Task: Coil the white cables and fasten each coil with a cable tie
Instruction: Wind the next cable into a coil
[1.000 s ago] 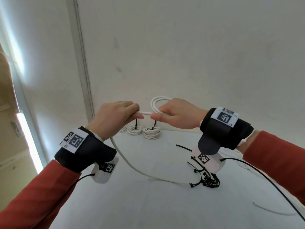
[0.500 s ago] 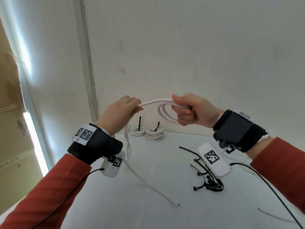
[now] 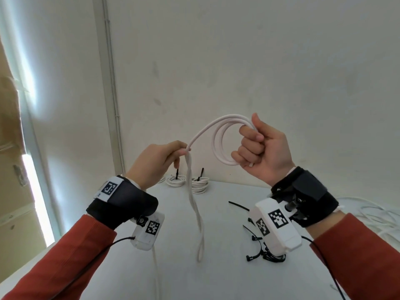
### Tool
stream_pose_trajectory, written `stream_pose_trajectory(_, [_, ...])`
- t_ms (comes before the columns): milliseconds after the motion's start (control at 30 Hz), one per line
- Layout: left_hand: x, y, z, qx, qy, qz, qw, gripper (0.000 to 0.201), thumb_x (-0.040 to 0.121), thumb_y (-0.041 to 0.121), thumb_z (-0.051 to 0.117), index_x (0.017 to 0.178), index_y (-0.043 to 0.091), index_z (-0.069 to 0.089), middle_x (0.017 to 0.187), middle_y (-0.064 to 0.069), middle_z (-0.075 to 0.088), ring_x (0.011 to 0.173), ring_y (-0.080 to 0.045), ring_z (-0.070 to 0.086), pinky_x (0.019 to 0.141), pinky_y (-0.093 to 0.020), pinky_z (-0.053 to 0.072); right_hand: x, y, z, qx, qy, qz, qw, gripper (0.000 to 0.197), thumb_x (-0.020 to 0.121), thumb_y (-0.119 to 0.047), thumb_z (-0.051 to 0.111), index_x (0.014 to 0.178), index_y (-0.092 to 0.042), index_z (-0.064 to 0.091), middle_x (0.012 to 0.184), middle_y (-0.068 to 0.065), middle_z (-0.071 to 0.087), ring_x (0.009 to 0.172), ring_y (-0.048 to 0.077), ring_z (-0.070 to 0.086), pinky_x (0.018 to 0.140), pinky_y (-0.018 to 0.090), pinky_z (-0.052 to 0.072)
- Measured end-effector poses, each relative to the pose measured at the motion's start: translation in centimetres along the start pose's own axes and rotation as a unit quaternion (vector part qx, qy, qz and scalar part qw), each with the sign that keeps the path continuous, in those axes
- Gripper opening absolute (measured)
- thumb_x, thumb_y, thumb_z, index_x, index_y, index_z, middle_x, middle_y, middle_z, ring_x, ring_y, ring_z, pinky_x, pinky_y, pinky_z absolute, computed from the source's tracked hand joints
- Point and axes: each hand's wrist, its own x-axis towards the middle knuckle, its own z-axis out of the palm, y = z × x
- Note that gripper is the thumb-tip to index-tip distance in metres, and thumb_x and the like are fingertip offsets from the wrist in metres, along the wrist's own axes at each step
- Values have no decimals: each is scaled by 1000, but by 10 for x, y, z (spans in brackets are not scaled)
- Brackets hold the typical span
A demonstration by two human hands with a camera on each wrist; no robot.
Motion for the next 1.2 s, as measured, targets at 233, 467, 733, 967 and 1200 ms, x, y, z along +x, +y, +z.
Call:
stream_pose_trajectory(233, [3,-37,-1,-19,56,-114,992,27,100,24,43,77,21,57,55,2,59,53,-18,52,54,-16,36,-16,-2,-14,21,72,-33,997,49,89,-44,37,45,-21,35,43,-5,3,39,17,2,42,25,15])
stream_pose_trajectory(467, [-6,-82,20,-42,49,-222,973,35,99,21,42,66,18,52,47,6,56,52,-3,50,57,-13,33,-33,-19,-34,16,148,-77,986,48,89,-43,40,46,-22,34,41,-5,5,39,16,2,40,24,17])
stream_pose_trajectory(733, [-20,-110,46,-133,7,-315,940,37,100,22,41,65,15,53,43,6,47,38,-9,36,51,-28,30,-47,-30,-50,47,214,-116,969,43,84,-38,45,45,-22,35,30,-8,19,39,14,2,36,23,18])
stream_pose_trajectory(967, [-38,-133,57,-153,4,-381,912,36,101,20,40,69,11,53,54,-4,42,31,-3,30,41,-20,25,-64,-49,-78,91,259,-194,942,40,82,-32,44,44,-21,37,31,-7,18,25,10,14,35,20,20])
stream_pose_trajectory(1200, [-55,-154,64,-182,-5,-443,878,38,102,19,37,68,8,48,54,-7,36,27,-3,26,31,-13,19,-76,-73,-97,102,293,-232,922,41,81,-31,44,42,-21,37,31,-7,16,26,10,15,36,21,20])
